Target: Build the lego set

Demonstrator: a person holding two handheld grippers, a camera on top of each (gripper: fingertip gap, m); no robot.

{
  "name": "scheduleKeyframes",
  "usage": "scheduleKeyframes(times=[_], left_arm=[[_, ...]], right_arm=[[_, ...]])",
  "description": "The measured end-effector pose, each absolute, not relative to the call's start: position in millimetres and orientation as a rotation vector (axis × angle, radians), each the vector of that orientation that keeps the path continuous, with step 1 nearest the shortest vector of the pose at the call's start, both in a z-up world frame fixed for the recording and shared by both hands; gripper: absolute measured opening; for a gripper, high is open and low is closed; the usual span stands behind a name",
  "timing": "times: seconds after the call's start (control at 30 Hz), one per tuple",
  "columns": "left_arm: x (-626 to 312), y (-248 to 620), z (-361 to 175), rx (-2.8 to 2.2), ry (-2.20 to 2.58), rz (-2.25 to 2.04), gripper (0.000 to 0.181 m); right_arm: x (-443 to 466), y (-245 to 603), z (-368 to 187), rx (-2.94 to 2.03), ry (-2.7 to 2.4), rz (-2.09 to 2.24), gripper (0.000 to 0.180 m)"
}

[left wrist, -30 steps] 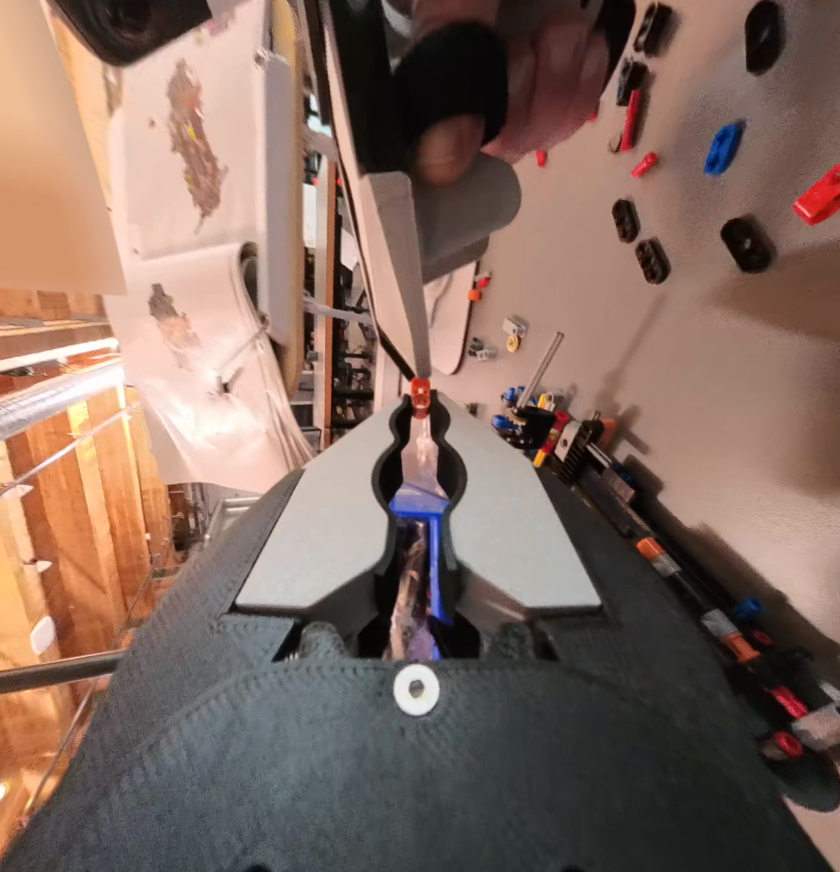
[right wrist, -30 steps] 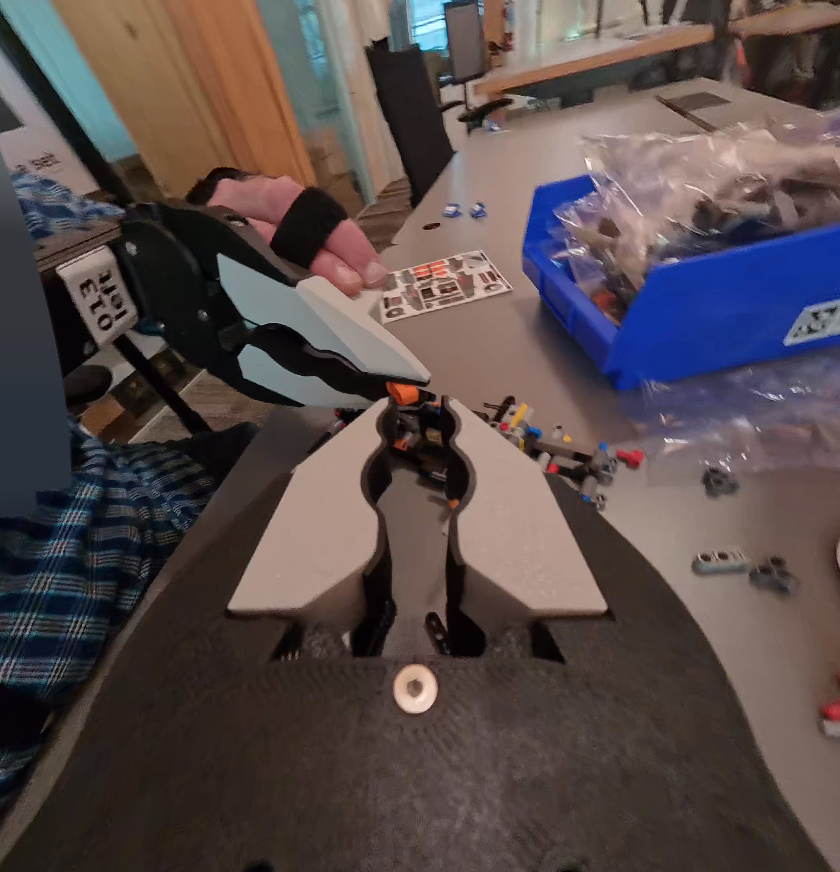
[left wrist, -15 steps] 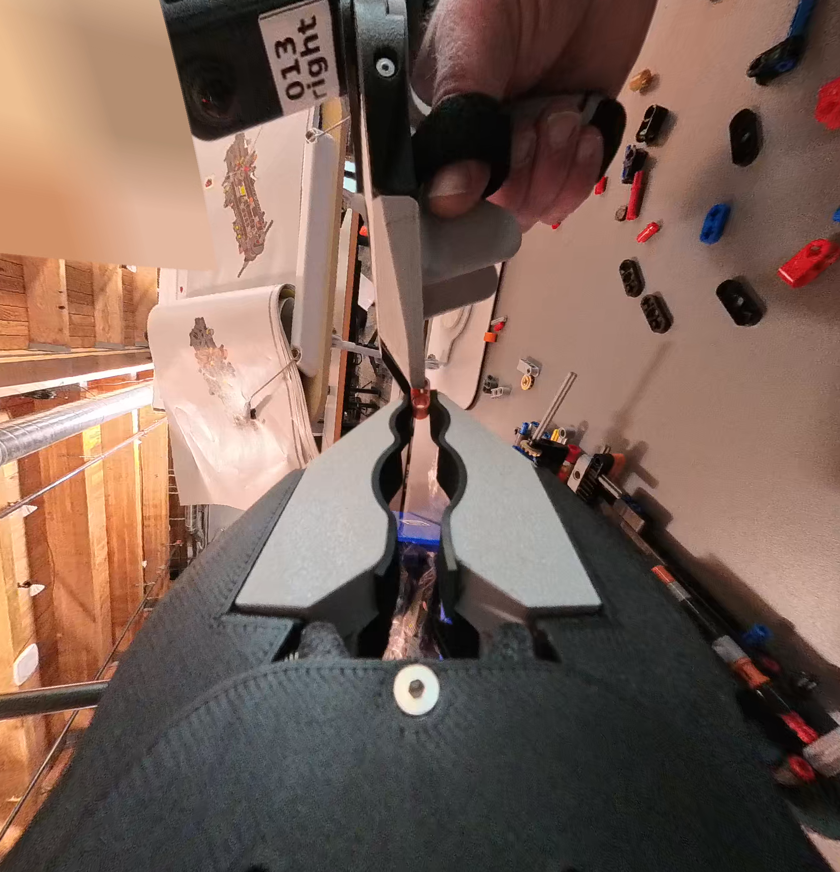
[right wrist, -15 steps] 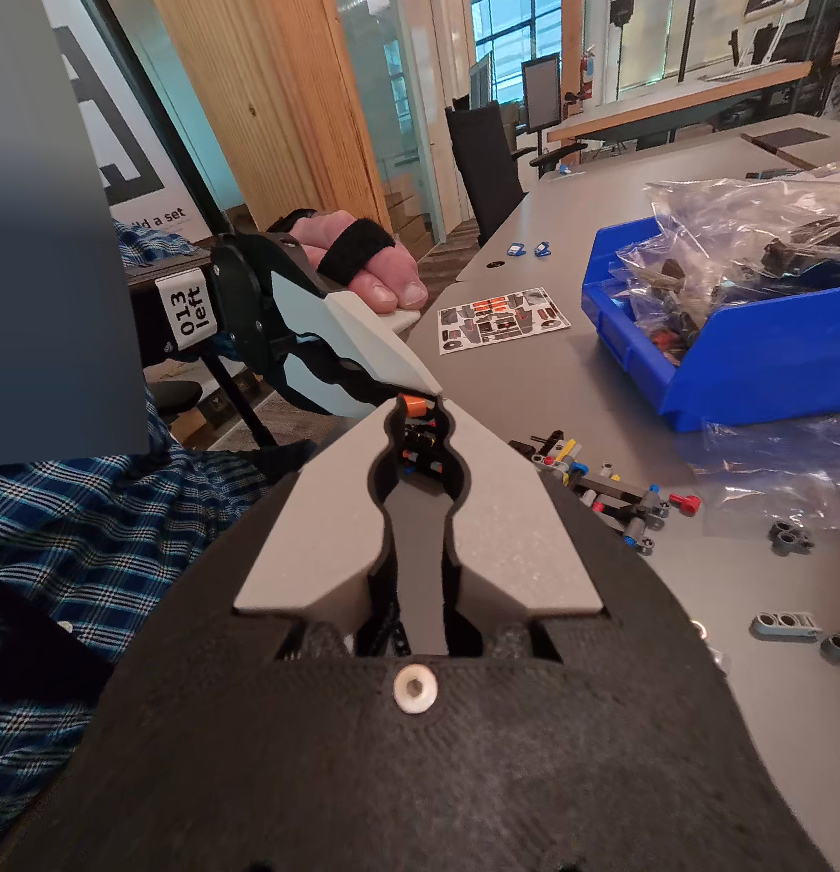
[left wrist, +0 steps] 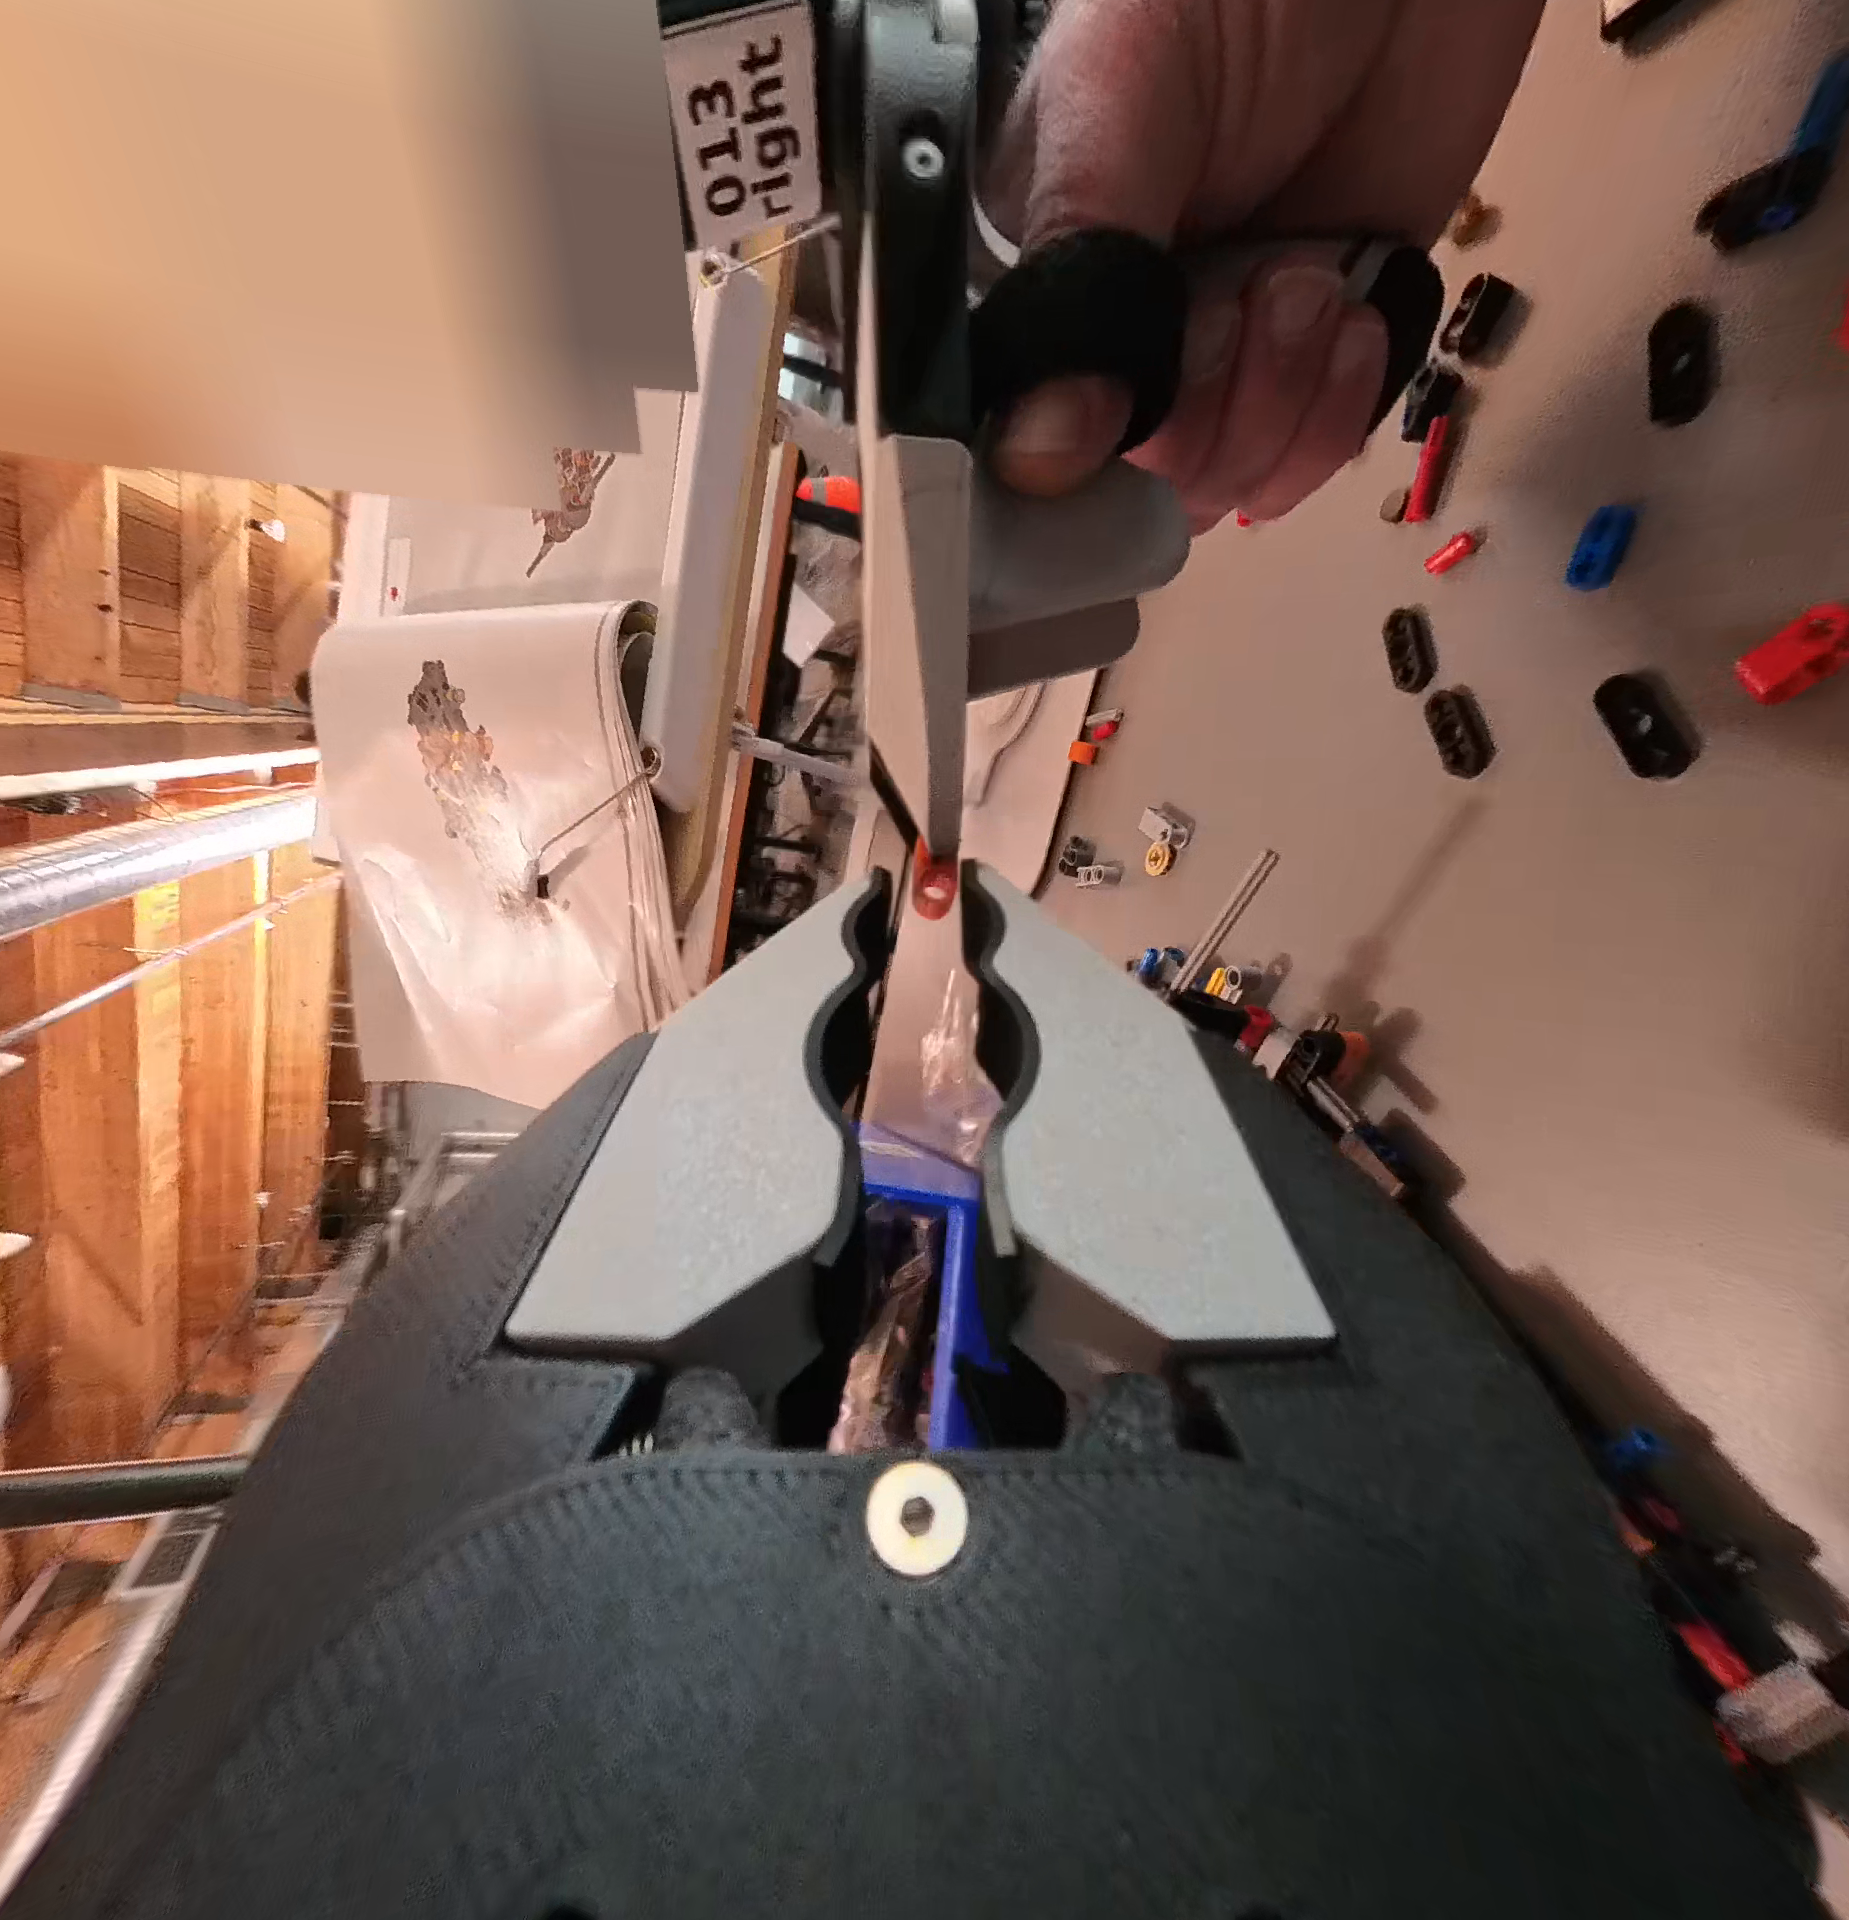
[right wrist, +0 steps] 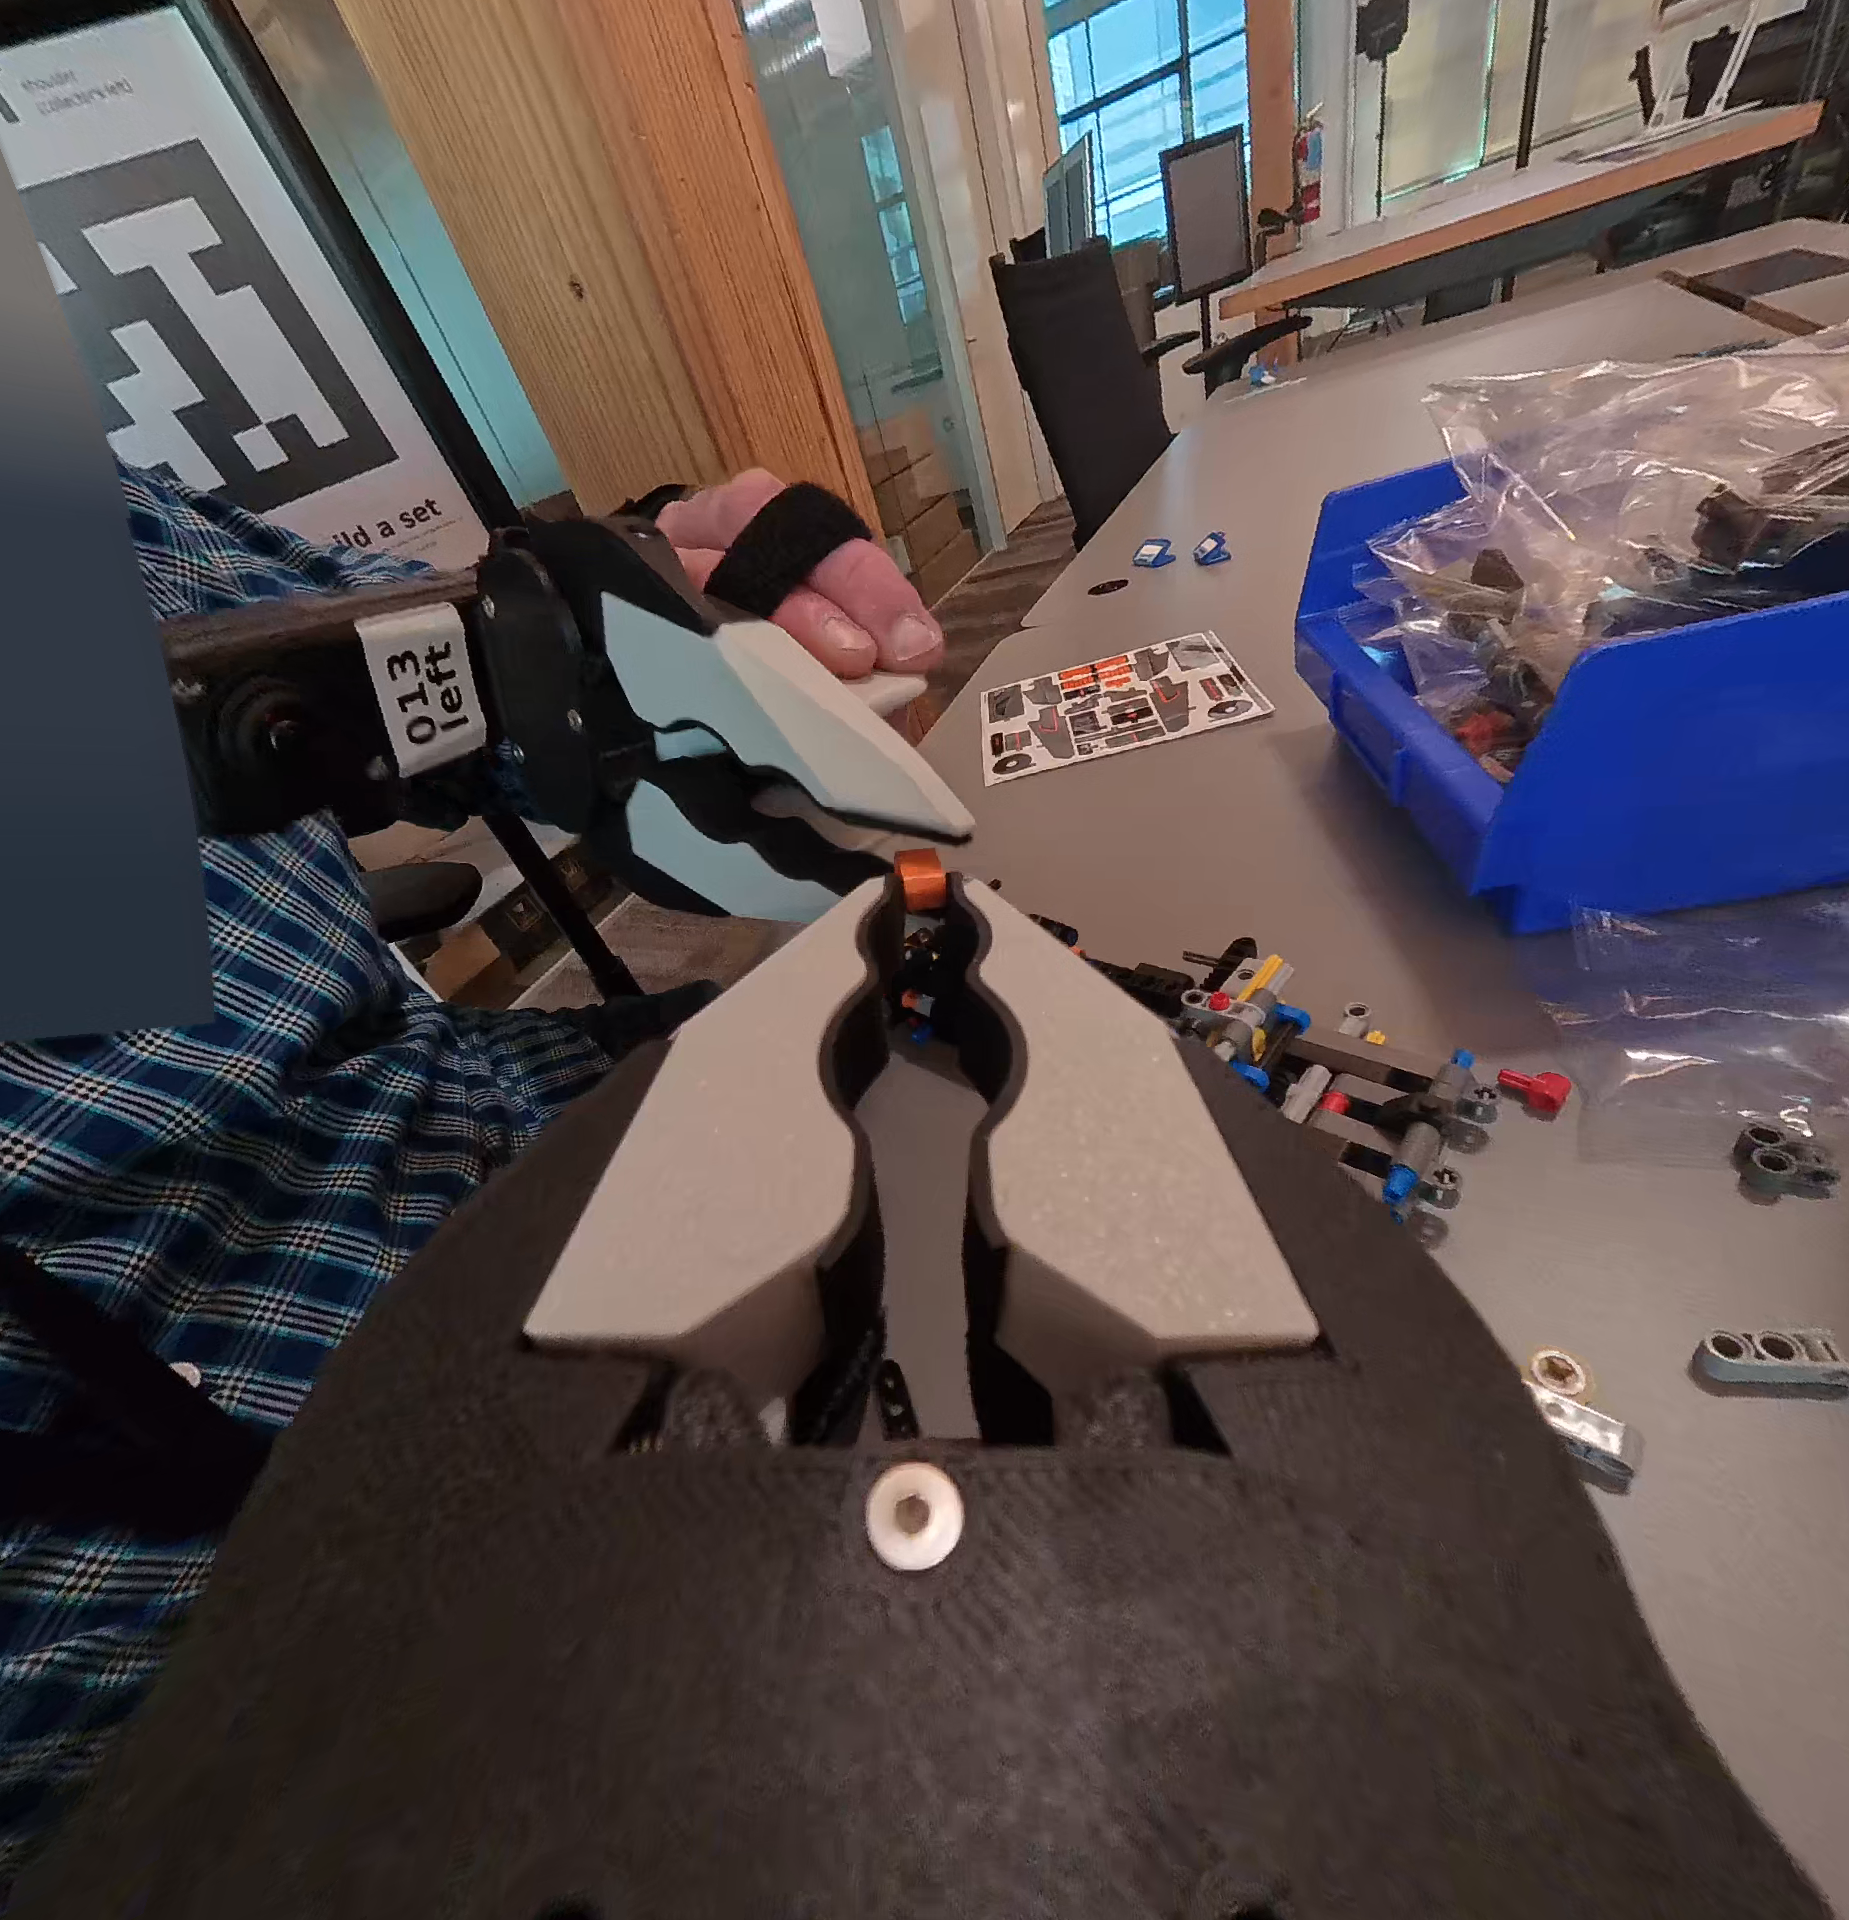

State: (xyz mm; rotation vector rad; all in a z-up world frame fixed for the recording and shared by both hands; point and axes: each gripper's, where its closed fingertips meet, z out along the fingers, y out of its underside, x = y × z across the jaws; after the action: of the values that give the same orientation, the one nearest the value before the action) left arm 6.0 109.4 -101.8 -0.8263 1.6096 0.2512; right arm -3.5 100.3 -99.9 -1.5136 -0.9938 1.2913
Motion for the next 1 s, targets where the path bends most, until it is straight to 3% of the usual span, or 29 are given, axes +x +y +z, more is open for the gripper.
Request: scheduleKeyframes(times=[0.07, 0.37, 0.5, 1.0], left_arm=[[3.0, 109.9, -101.2, -0.91, 1.605, 0.177, 0.021], [1.4, 94.1, -101.6, -1.451, 1.597, -0.56, 0.014], [3.7, 93.3, -103.4, -1.472, 1.577, -0.644, 0.007], [3.8, 88.6, -100.0, -1.498, 1.515, -0.816, 0.006]], right_arm=[[-0.5, 103.3, -100.2, -1.507, -0.981, 1.277, 0.004], [-0.5, 94.8, -96.5, -1.419, -1.06, 1.22, 0.004], [0.1, 93.0, -95.2, -1.402, -1.075, 1.208, 0.004], [-1.2, 88.6, -96.3, -1.38, -1.105, 1.206, 0.004]])
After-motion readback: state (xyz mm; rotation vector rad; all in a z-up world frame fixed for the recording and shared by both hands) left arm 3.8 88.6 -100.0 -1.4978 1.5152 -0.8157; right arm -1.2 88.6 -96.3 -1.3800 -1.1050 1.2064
